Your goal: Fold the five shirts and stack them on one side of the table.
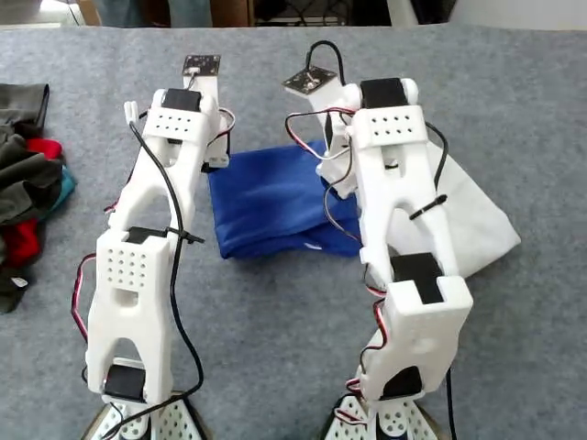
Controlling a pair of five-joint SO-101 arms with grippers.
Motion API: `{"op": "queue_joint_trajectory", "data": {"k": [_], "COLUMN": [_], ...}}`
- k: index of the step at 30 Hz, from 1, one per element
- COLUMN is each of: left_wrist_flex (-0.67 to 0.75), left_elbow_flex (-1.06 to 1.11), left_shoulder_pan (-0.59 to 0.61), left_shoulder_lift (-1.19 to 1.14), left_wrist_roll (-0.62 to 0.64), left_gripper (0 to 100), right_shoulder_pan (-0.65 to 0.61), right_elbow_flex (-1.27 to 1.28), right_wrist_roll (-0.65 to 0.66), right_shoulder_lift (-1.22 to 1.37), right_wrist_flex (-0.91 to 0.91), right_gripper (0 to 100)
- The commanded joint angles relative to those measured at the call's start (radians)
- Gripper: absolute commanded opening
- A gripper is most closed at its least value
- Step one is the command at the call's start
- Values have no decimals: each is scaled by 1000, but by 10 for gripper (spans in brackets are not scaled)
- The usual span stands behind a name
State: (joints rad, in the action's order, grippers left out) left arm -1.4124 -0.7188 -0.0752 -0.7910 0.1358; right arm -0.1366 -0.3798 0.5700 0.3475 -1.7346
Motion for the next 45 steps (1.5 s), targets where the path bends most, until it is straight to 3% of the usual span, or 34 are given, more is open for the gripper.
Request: {"op": "queue_joint_trajectory", "data": {"k": [1, 7, 16, 24, 28, 34, 36, 39, 45], "left_wrist_flex": [14, 17, 51, -201, -307, -342, -336, -301, -157], "left_elbow_flex": [-15, -15, -16, -185, -223, -188, -130, -33, 245], "left_shoulder_pan": [-12, -13, -12, -5, -13, -22, -47, -82, -90], "left_shoulder_lift": [8, -12, -40, 77, 107, 100, 107, 109, 189], "left_wrist_roll": [8, 144, 184, 183, 183, 146, 146, 155, 175], "left_gripper": [30, 30, 30, 30, 30, 30, 30, 30, 30], "right_shoulder_pan": [-3, 6, 32, 37, 37, 29, 25, 26, 74], "right_elbow_flex": [48, 160, 119, -142, -216, -295, -343, -435, -628], "right_wrist_roll": [-54, -64, -58, -58, -66, -66, -66, -68, -107], "right_shoulder_lift": [-36, 90, 163, -42, 4, 166, 239, 357, 590], "right_wrist_flex": [94, 301, 295, 166, 195, 256, 310, 339, 339], "right_gripper": [60, 84, 87, 88, 103, 208, 175, 26, 16]}}
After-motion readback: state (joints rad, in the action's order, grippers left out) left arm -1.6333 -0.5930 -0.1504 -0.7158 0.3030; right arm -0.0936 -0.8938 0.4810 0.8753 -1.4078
